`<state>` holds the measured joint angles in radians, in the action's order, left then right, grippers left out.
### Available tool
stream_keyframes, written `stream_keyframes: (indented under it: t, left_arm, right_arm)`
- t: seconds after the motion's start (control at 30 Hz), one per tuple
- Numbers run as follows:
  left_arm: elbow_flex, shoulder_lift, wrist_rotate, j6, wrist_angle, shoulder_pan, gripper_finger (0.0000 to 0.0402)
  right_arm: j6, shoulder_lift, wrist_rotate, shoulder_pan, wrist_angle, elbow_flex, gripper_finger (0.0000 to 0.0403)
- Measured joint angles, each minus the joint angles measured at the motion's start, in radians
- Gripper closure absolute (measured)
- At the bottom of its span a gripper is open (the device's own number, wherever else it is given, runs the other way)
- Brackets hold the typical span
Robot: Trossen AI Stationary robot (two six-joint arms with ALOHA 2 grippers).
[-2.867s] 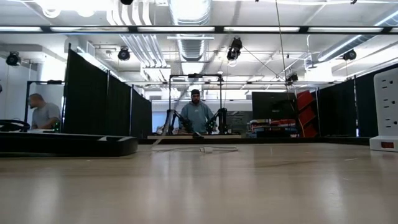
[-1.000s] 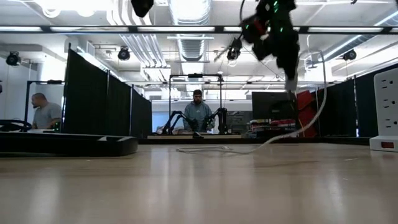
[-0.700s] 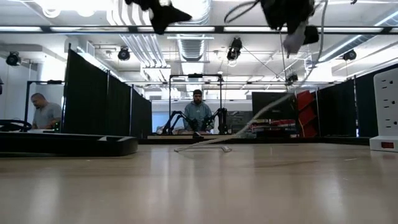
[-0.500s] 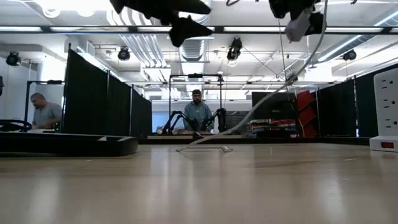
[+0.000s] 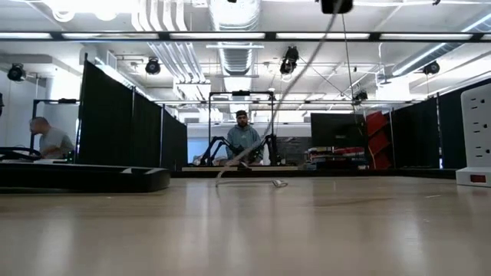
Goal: Insert USB
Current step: Insert the white charger adapter into the top white outlet extension
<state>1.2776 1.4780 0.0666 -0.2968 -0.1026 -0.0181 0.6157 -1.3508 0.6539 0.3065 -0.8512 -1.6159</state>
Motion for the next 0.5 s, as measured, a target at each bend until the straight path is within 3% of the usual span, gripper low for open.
stream_keyframes:
  t: [0.5]
  left_arm:
    - [0.038,0.002,0.011,-0.170,-0.070,0.004,0.0125]
  right_arm:
    - [0.080,-0.001,0.009,-0.001,0.207,0.001,0.0212]
